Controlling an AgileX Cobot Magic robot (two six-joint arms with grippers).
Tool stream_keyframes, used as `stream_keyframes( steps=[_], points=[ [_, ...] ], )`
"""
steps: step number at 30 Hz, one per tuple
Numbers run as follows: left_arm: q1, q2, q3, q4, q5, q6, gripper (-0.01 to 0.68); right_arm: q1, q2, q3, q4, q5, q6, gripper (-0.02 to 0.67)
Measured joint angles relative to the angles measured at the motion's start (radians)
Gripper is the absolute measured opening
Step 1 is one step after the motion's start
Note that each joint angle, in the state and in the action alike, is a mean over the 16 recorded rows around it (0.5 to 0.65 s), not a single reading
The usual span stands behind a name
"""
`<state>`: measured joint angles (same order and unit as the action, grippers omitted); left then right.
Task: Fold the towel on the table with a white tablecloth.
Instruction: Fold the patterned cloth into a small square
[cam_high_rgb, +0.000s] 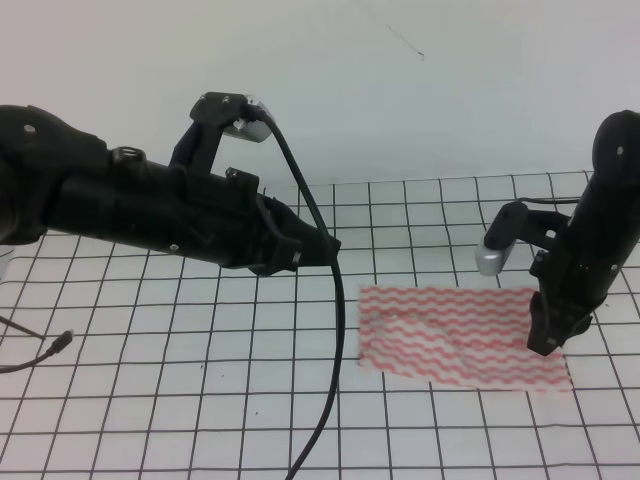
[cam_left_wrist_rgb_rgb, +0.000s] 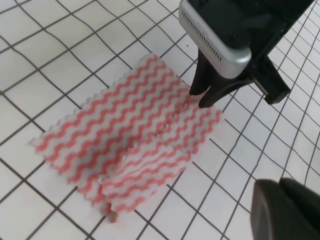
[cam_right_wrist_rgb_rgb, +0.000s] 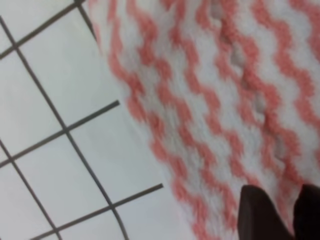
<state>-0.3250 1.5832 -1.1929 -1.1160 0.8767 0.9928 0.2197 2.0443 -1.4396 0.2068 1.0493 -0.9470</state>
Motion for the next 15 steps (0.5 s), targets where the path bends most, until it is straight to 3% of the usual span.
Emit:
stream_keyframes(
  steps=[15],
  points=[
    [0.000,0.000,0.000,0.000,0.000,0.000,-0.001,0.000,-0.060,0.002,0.007,-0.030,-0.053,0.010]
  ],
)
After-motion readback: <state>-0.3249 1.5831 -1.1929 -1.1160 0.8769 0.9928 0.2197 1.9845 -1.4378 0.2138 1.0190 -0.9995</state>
